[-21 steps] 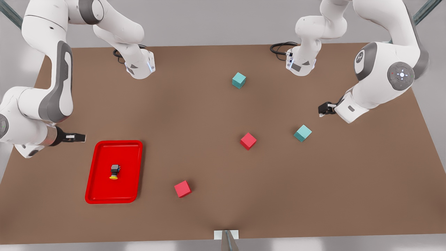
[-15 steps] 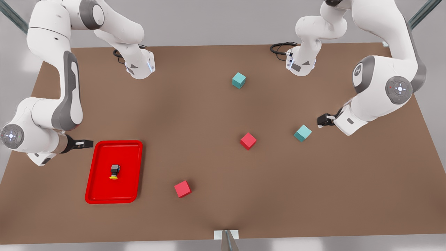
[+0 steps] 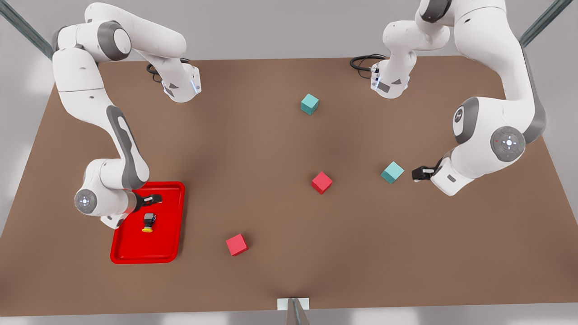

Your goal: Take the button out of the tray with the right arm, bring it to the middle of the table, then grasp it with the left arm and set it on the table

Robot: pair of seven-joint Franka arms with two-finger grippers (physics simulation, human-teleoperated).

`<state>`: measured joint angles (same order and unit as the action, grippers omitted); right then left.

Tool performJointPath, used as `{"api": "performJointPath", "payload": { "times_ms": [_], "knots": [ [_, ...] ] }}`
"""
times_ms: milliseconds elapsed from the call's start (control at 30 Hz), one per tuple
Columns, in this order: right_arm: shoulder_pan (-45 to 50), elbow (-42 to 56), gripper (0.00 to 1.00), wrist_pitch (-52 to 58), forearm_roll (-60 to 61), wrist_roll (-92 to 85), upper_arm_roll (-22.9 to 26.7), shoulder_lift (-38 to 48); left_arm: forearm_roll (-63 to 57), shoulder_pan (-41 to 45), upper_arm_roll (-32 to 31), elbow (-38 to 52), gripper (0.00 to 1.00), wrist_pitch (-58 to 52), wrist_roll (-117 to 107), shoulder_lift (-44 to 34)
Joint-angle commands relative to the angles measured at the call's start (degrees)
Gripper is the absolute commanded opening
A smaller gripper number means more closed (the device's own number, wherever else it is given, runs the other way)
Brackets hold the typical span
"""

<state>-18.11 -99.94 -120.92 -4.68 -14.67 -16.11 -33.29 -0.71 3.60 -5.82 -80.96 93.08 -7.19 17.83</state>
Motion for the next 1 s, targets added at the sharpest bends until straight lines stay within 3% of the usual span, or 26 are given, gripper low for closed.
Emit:
{"api": "performJointPath", "payload": {
  "times_ms": [0, 233, 800, 967],
  "knots": [
    [-0.4, -0.3, 1.00, -11.8, 0.1, -0.2, -0.1, 0.0, -0.1, 1.1, -0.1, 0.9, 1.00, 2.5, -1.2, 0.7],
    [0.6, -3.8, 1.00, -11.4, -0.6, 1.7, -0.2, 2.8, -0.3, 2.3, -0.2, 1.1, 1.00, 4.0, -1.2, 1.8],
    [0.2, -8.0, 1.00, -19.9, -3.1, 4.8, -0.1, -0.4, -0.3, 4.0, -0.2, 1.1, 1.00, 3.2, -1.2, 1.9],
    [-0.4, -9.9, 1.00, -19.7, -9.8, 4.7, -0.1, 1.2, -0.3, 4.1, -0.4, 1.2, 1.00, 2.9, -1.2, 1.6]
  ]
}}
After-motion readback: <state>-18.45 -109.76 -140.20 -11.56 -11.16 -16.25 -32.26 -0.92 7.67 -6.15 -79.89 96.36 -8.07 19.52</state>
